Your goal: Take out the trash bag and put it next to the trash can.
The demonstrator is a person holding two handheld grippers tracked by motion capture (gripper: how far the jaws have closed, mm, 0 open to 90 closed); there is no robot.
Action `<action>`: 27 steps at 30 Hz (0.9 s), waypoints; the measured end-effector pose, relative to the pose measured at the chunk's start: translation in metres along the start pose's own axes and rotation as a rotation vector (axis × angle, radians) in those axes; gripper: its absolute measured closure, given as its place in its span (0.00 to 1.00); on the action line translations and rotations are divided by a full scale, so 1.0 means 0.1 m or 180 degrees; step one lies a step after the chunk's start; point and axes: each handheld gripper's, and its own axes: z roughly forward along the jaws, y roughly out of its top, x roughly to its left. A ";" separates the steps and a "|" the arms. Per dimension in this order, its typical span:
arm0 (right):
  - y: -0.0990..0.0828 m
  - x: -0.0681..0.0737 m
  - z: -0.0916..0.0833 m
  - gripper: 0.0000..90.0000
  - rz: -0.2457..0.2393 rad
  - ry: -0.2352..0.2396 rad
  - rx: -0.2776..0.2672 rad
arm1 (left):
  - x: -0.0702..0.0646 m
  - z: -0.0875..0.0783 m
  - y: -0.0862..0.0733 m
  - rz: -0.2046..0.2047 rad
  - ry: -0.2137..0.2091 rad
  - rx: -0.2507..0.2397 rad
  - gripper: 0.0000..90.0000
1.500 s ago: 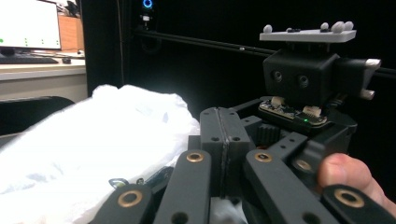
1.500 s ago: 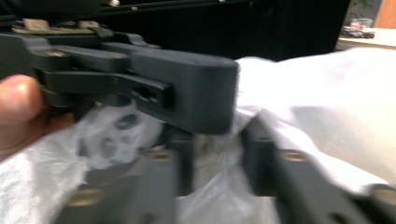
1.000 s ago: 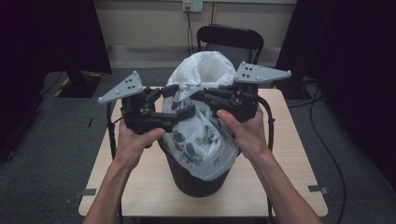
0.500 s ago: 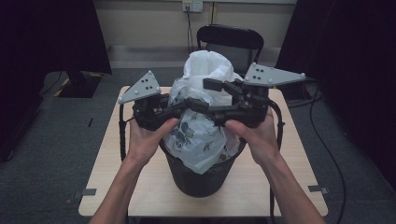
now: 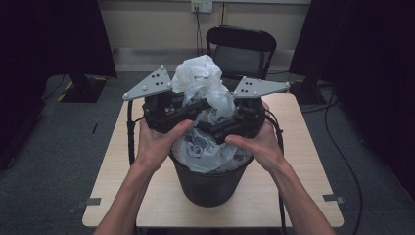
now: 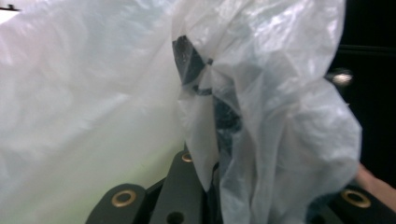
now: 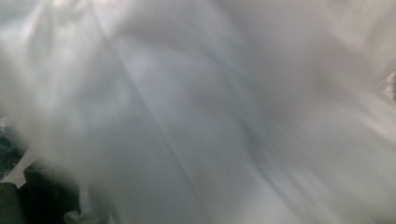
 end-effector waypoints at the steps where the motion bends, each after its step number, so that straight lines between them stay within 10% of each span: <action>1: 0.00 -0.01 0.02 0.22 -0.0038 0.0059 0.0034 | -0.01 0.00 0.00 0.0007 0.0013 0.0020 0.97; 4: -0.02 -0.07 0.03 0.68 -0.0038 0.0301 0.0076 | 0.04 -0.05 -0.03 -0.0022 -0.0019 0.0006 0.96; 7: -0.03 -0.09 0.00 0.94 -0.0011 0.0338 0.0044 | 0.07 -0.14 -0.07 -0.0036 0.0050 -0.0075 0.64; 10: -0.01 -0.13 -0.05 0.97 0.0023 0.0314 -0.0004 | 0.08 -0.22 -0.07 -0.0027 0.0157 -0.0089 0.30; 13: 0.06 -0.20 -0.21 0.98 0.0053 0.0263 -0.0125 | 0.10 -0.43 -0.09 0.0017 0.0318 -0.0199 0.17; 17: 0.15 -0.21 -0.33 0.98 0.0059 0.0228 -0.0216 | 0.15 -0.52 -0.11 -0.0026 0.0483 -0.0301 0.14; 27: 0.31 -0.05 -0.22 0.98 -0.0028 0.0409 -0.0183 | 0.12 0.00 -0.23 -0.0112 0.0248 0.0128 0.00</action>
